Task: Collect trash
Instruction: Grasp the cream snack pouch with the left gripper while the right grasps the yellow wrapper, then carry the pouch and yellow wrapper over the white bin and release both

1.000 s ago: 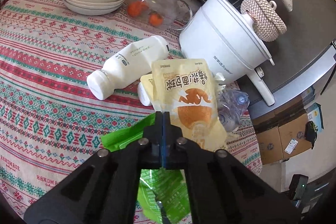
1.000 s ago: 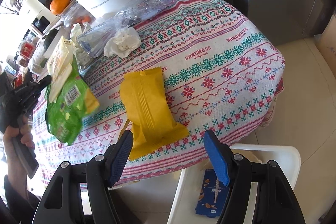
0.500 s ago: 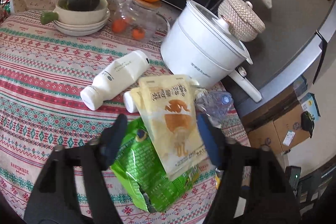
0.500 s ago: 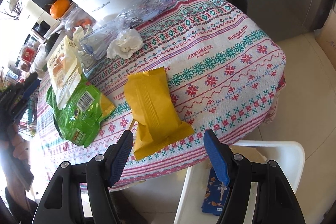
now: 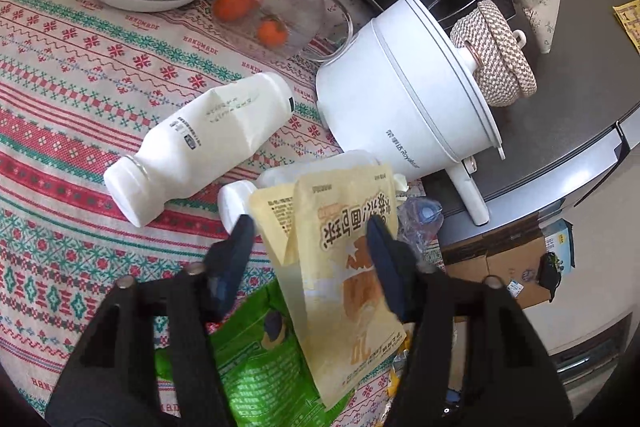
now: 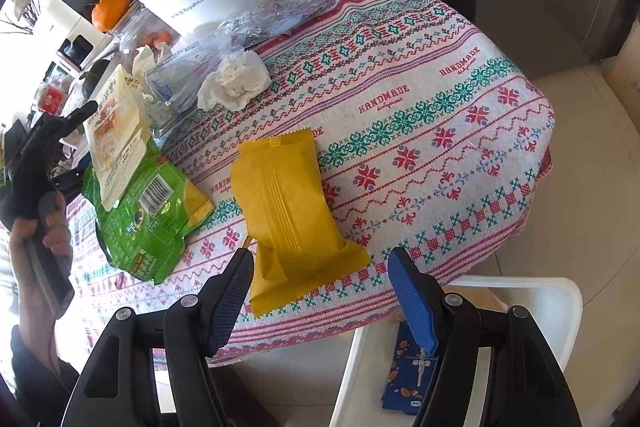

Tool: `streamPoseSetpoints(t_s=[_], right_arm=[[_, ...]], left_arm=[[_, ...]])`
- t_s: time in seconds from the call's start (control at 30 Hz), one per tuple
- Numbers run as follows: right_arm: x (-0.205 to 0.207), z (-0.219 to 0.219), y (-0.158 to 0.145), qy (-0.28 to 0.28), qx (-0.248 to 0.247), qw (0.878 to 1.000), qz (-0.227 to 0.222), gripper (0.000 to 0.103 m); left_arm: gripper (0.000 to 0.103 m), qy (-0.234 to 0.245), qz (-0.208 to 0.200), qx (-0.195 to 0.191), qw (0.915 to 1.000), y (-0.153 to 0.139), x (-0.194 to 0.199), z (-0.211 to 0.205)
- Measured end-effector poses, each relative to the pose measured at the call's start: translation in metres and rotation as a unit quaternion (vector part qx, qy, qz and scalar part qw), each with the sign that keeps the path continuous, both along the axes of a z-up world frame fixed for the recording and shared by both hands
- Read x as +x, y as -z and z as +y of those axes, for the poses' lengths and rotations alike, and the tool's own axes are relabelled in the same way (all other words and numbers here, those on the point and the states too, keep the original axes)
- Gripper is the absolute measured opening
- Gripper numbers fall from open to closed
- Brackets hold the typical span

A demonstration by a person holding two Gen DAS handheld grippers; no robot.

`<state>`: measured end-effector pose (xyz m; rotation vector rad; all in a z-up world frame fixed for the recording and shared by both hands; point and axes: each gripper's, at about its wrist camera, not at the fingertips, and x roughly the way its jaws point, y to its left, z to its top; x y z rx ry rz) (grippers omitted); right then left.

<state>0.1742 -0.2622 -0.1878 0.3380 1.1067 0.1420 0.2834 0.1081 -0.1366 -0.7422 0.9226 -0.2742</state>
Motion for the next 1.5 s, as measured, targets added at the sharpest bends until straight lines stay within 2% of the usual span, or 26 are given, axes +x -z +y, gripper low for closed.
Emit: streamPoseSetpoints(t_s=[0.03, 0.1, 0.2, 0.53, 0.73, 0.83, 0.9, 0.97, 1.0, 1.03, 1.07, 1.3, 1.5], right_arm=[[0.001, 0.001, 0.0, 0.0, 0.0, 1.0, 0.0, 0.071], [0.003, 0.002, 0.001, -0.002, 0.0, 1.0, -0.001, 0.071], [0.005, 0.004, 0.001, -0.003, -0.003, 1.0, -0.002, 0.071], [0.009, 0.006, -0.001, 0.007, -0.004, 1.0, -0.011, 0.071], [0.014, 0.006, 0.001, 0.006, -0.004, 1.0, -0.014, 0.071], [0.017, 0.011, 0.005, -0.003, -0.004, 1.0, -0.013, 0.064], [0.017, 0.014, 0.007, -0.013, 0.0, 1.0, -0.012, 0.052], [0.017, 0.016, 0.009, -0.02, 0.0, 1.0, -0.014, 0.048], [0.016, 0.017, 0.008, -0.024, -0.001, 1.0, -0.016, 0.041], [0.016, 0.017, 0.008, -0.028, 0.0, 0.999, -0.017, 0.039], [0.015, 0.017, 0.008, -0.03, 0.003, 0.999, -0.018, 0.027], [-0.005, 0.009, -0.007, -0.026, 0.002, 0.999, -0.039, 0.026], [-0.036, -0.008, -0.034, -0.017, 0.004, 0.997, -0.08, 0.026]], left_arm=[[0.034, 0.002, 0.0, -0.005, 1.0, 0.001, 0.0, 0.0], [0.009, 0.002, -0.005, -0.006, 1.0, -0.001, -0.002, 0.001], [0.004, 0.005, -0.024, -0.002, 0.9997, -0.013, -0.008, 0.0], [0.001, 0.03, -0.066, 0.045, 0.9963, -0.058, -0.039, -0.021], [0.001, 0.059, -0.101, 0.092, 0.9889, -0.094, -0.073, -0.044], [0.001, 0.071, -0.11, 0.118, 0.9844, -0.106, -0.091, -0.053], [0.001, 0.079, -0.117, 0.132, 0.9811, -0.112, -0.103, -0.059], [0.001, 0.088, -0.124, 0.146, 0.9776, -0.114, -0.114, -0.066], [0.001, 0.092, -0.125, 0.151, 0.9763, -0.115, -0.12, -0.069], [0.001, 0.095, -0.126, 0.155, 0.9752, -0.115, -0.125, -0.071], [0.001, 0.098, -0.127, 0.157, 0.9746, -0.115, -0.13, -0.073], [0.001, 0.114, -0.137, 0.151, 0.9723, -0.116, -0.158, -0.085], [0.001, 0.167, -0.147, 0.14, 0.9649, -0.116, -0.182, -0.113]])
